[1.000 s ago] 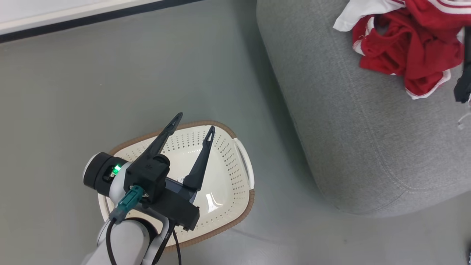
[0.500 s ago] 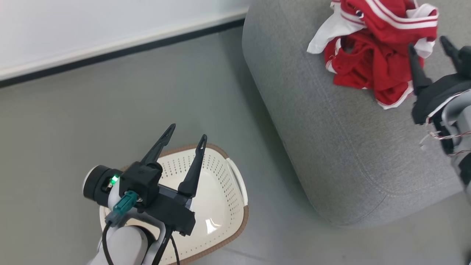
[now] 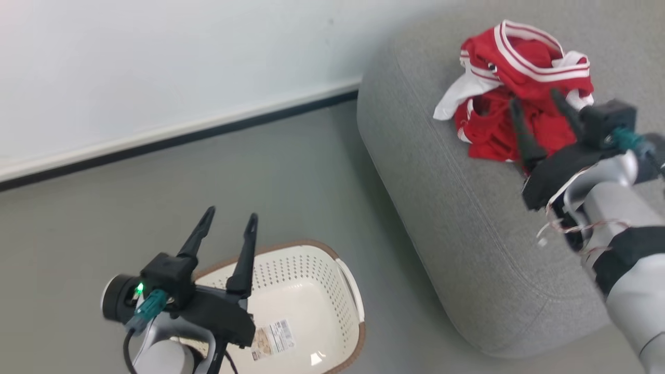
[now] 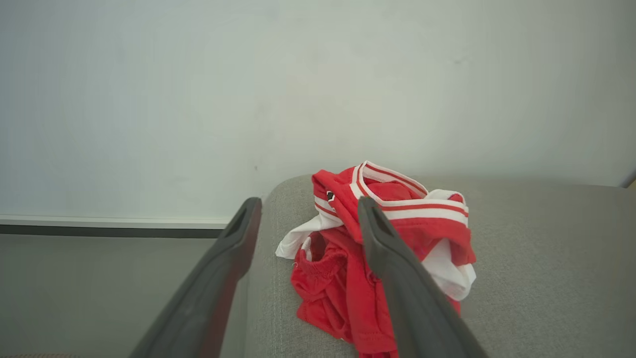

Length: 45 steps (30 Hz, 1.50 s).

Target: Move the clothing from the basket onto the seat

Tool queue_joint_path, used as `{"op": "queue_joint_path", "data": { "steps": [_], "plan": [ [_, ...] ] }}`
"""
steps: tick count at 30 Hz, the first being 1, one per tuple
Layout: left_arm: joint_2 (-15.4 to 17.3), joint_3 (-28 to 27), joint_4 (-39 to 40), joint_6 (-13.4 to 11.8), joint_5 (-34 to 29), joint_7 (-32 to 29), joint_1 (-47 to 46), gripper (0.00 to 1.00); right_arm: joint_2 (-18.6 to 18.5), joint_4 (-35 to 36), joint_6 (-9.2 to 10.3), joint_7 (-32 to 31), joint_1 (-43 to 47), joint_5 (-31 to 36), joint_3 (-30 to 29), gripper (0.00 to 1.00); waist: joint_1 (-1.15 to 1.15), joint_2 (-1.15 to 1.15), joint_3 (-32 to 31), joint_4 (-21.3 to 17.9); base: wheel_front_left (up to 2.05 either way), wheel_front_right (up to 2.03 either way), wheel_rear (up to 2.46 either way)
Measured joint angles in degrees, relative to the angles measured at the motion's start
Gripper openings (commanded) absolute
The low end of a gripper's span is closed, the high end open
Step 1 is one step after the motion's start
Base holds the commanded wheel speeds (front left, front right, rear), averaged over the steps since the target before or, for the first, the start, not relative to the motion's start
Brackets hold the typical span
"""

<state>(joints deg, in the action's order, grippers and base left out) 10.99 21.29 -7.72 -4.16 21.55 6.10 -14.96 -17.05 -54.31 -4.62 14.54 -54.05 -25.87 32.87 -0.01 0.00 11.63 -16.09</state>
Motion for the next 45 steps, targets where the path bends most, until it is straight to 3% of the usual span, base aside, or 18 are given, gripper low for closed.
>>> {"op": "queue_joint_path", "data": {
  "steps": [5,21,31,45],
  "plan": [
    [-0.09,-2.29,-1.65,-0.74,0.9,1.56,2.43,1.0,1.18,2.19,0.25,0.0,3.91,-0.4,-0.45,1.0,0.0,0.0,-3.01,1.51,0.0,0.0,0.0],
    [1.18,-9.76,-2.47,-2.03,3.63,5.61,13.02,1.0,5.08,13.16,4.67,0.0,17.47,-0.4,-0.55,1.0,0.0,0.0,-10.61,6.62,0.0,0.0,0.0],
    [1.14,-13.17,-0.62,-2.48,4.03,6.69,20.34,1.0,5.44,23.98,8.59,0.0,29.69,-0.03,-0.9,1.0,0.0,0.0,-13.87,8.11,0.0,0.0,0.0],
    [1.22,-16.37,2.92,-2.91,4.01,7.6,27.22,1.0,4.24,35.57,10.74,0.0,41.08,0.79,-3.42,1.0,0.01,0.0,-15.6,8.94,0.0,0.0,0.0]
  ]
}}
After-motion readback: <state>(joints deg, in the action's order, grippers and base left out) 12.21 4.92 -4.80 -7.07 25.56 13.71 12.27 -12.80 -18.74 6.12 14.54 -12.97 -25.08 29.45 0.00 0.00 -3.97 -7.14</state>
